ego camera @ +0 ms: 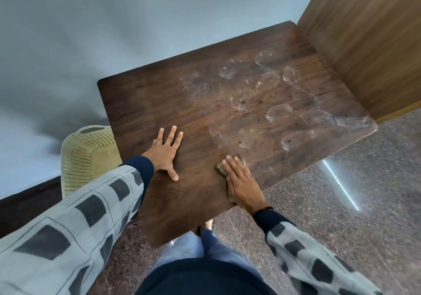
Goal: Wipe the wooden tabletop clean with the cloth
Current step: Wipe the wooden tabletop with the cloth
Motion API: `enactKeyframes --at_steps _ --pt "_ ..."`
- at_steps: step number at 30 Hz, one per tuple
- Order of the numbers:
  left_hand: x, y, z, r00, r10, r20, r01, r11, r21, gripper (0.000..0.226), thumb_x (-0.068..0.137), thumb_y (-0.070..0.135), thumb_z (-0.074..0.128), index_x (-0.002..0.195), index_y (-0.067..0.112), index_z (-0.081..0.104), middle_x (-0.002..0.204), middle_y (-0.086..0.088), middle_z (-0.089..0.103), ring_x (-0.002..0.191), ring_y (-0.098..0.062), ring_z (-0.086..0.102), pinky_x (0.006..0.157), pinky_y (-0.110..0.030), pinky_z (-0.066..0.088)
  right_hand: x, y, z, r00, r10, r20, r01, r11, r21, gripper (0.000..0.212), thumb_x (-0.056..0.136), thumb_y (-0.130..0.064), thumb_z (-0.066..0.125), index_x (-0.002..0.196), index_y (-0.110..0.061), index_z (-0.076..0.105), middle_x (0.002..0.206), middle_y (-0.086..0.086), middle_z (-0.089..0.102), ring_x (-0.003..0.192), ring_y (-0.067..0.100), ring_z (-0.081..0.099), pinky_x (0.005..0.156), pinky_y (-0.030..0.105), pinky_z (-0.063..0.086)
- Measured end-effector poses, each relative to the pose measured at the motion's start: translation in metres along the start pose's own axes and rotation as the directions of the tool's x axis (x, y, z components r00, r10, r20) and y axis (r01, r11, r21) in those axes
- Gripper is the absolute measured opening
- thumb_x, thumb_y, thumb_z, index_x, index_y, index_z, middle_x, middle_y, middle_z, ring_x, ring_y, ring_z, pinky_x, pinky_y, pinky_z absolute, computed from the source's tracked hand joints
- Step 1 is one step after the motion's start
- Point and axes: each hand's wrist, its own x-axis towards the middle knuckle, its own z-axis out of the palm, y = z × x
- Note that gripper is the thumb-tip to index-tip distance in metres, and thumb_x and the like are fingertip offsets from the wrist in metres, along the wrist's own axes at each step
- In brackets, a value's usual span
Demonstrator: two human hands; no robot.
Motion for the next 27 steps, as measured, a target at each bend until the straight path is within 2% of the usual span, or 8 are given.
enactKeyframes --at_steps 3,7,9,12,13,18,23,27 --pt "-0.001 0.003 -0.003 0.999 -0.03 0.014 0.03 0.999 0.015 0.163 0.053 0.057 0.092 0.149 0.023 -0.036 0.151 -0.001 -0.049 0.14 -0.043 -0.037 0.118 -0.06 0.005 0.017 -0.037 0.008 0.991 0.114 -0.069 -0.109 0.991 0.071 0.055 0.105 -0.025 0.035 0.158 -0.019 0.026 0.168 0.002 0.016 0.155 0.021 0.006 0.124 0.048 0.02" --pt "-0.003 0.003 -0.004 1.0 -0.005 -0.001 0.005 1.0 0.006 0.162 0.054 0.056 0.092 0.151 0.022 -0.033 0.152 -0.002 -0.048 0.14 -0.044 -0.037 0.119 -0.06 0.004 -0.011 0.001 -0.002 0.928 -0.37 0.035 0.371 0.92 -0.123 0.058 0.105 -0.02 0.04 0.16 -0.015 0.02 0.167 0.005 0.015 0.155 0.022 0.008 0.125 0.043 0.015" --pt "-0.005 0.003 -0.004 1.0 -0.001 -0.006 0.001 1.0 -0.006 0.161 0.055 0.053 0.092 0.151 0.022 -0.033 0.151 -0.001 -0.049 0.14 -0.043 -0.037 0.119 -0.06 0.004 0.005 0.016 -0.01 0.952 -0.305 0.036 0.307 0.944 -0.122 0.058 0.106 -0.022 0.036 0.161 -0.018 0.016 0.168 0.002 0.011 0.155 0.021 0.006 0.124 0.044 0.018" --pt "-0.005 0.003 -0.004 1.0 -0.01 -0.014 0.01 1.0 0.0 0.16 0.056 0.052 0.093 0.151 0.023 -0.033 0.15 -0.001 -0.049 0.14 -0.043 -0.037 0.119 -0.06 0.005 0.043 -0.012 -0.004 0.997 0.057 -0.056 -0.055 0.998 0.037 0.055 0.105 -0.024 0.036 0.159 -0.019 0.024 0.167 0.0 0.016 0.155 0.02 0.007 0.123 0.048 0.022" --pt "-0.005 0.003 -0.005 1.0 -0.013 -0.017 0.013 1.0 0.0 0.16 0.056 0.052 0.093 0.151 0.023 -0.033 0.151 0.0 -0.049 0.14 -0.042 -0.037 0.119 -0.06 0.005 0.047 -0.022 -0.001 0.996 0.067 -0.059 -0.064 0.997 0.04 0.055 0.105 -0.024 0.037 0.158 -0.019 0.026 0.167 0.001 0.016 0.155 0.02 0.006 0.123 0.048 0.02" --pt "-0.005 0.003 -0.005 1.0 -0.025 -0.019 0.024 1.0 -0.014 0.16 0.054 0.053 0.093 0.152 0.025 -0.032 0.15 0.003 -0.049 0.14 -0.039 -0.039 0.119 -0.059 0.006 0.036 0.026 -0.014 0.916 -0.398 0.054 0.402 0.91 -0.104 0.055 0.106 -0.023 0.038 0.159 -0.018 0.024 0.167 0.002 0.017 0.155 0.019 0.006 0.124 0.043 0.02" --pt "-0.004 0.005 -0.008 0.999 -0.039 -0.008 0.039 0.999 -0.014 0.162 0.053 0.052 0.094 0.151 0.028 -0.032 0.151 0.004 -0.049 0.14 -0.036 -0.04 0.119 -0.059 0.009 0.094 0.006 -0.017 0.999 -0.022 -0.033 0.022 1.0 0.018 0.054 0.105 -0.024 0.036 0.158 -0.019 0.026 0.167 0.002 0.018 0.155 0.02 0.006 0.124 0.048 0.019" --pt "-0.005 0.006 -0.01 0.998 -0.067 0.02 0.067 0.998 0.011 0.161 0.053 0.054 0.093 0.149 0.029 -0.035 0.149 0.005 -0.051 0.14 -0.035 -0.041 0.119 -0.06 0.01 0.078 0.0 -0.003 0.94 -0.341 0.015 0.341 0.94 0.007 0.058 0.103 -0.021 0.045 0.158 -0.019 0.028 0.167 0.002 0.02 0.155 0.02 0.008 0.124 0.045 0.02"
